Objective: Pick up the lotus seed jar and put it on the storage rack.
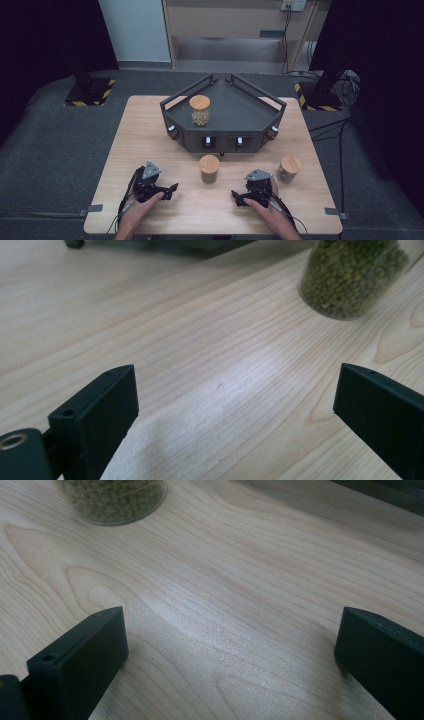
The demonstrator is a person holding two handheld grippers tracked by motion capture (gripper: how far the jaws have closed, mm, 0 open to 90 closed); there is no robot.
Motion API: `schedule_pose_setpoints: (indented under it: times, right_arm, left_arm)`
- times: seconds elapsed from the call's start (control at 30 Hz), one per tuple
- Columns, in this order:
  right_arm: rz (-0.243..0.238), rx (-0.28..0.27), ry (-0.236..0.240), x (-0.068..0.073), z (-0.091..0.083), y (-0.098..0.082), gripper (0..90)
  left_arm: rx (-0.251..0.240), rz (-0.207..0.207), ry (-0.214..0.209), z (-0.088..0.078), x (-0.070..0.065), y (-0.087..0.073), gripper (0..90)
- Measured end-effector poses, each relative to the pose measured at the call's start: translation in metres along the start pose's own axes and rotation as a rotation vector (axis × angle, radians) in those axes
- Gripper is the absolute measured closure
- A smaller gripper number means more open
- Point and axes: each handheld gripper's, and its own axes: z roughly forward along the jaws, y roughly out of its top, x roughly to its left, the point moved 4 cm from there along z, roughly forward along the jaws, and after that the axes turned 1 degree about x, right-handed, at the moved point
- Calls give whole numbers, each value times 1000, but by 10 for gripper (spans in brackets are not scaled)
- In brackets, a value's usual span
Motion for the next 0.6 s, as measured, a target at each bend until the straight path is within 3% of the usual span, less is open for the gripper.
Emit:
schedule_pose_setpoints:
  times: [0.6]
  right_arm:
    - [0,0,-1,0,0,0,8]
  left_arm:
    - [46,-12,45,10,5,-15,28]
